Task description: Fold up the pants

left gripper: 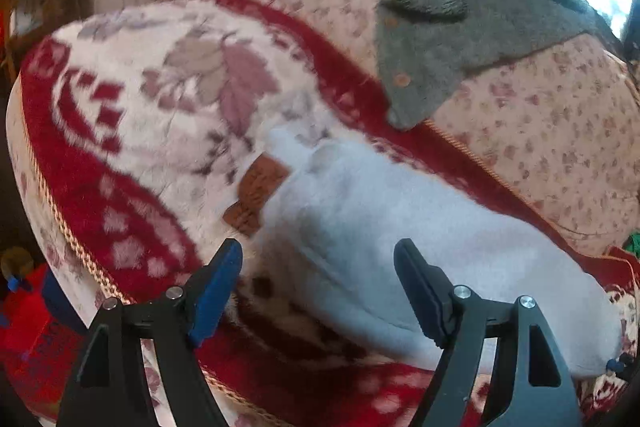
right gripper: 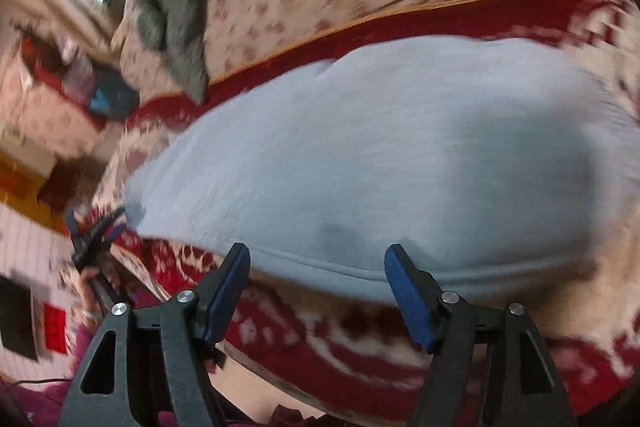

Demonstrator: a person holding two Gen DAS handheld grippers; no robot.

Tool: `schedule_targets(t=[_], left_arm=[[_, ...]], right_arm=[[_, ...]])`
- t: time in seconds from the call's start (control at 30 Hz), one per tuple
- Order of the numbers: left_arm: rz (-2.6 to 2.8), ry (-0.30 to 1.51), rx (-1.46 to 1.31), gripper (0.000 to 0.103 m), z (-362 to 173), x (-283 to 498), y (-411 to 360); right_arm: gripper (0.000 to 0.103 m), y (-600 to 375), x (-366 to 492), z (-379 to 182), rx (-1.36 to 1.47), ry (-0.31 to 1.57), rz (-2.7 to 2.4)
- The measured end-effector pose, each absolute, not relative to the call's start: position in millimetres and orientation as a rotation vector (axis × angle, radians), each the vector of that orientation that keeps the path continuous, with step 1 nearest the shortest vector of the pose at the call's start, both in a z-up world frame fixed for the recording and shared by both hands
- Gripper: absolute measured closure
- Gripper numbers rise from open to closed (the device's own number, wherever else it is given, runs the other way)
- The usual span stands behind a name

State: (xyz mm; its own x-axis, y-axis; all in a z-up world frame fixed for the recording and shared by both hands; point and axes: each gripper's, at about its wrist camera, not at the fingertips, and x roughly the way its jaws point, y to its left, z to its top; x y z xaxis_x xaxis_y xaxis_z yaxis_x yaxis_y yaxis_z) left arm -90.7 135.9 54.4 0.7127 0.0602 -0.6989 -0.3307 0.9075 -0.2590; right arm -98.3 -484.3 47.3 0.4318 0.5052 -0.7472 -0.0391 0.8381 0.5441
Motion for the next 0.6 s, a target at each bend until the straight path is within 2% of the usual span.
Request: schedule_targets(t=[0.2,0.4,0.5,0.6], left_arm=[[-0.027,0.735,-0.348,0.014,82,-56,63],[-0.3,0.795,-0.288,0.012,85,9,-48],[-0.403,0.841,-0.24,0.012,77,45,-108],[-0.484,0.888,-0.188,0.012,68,75,-158]], right_arm=[[0.023,-563,-126,43,0.64,1.049,0.201],[0.023,-600,-103,15,0.849,0.957,0.172],[0.076,-593,-91,19,0.734,0.911,0.152],[0.077,-585,-96,31,0.561,0.899,0.19]])
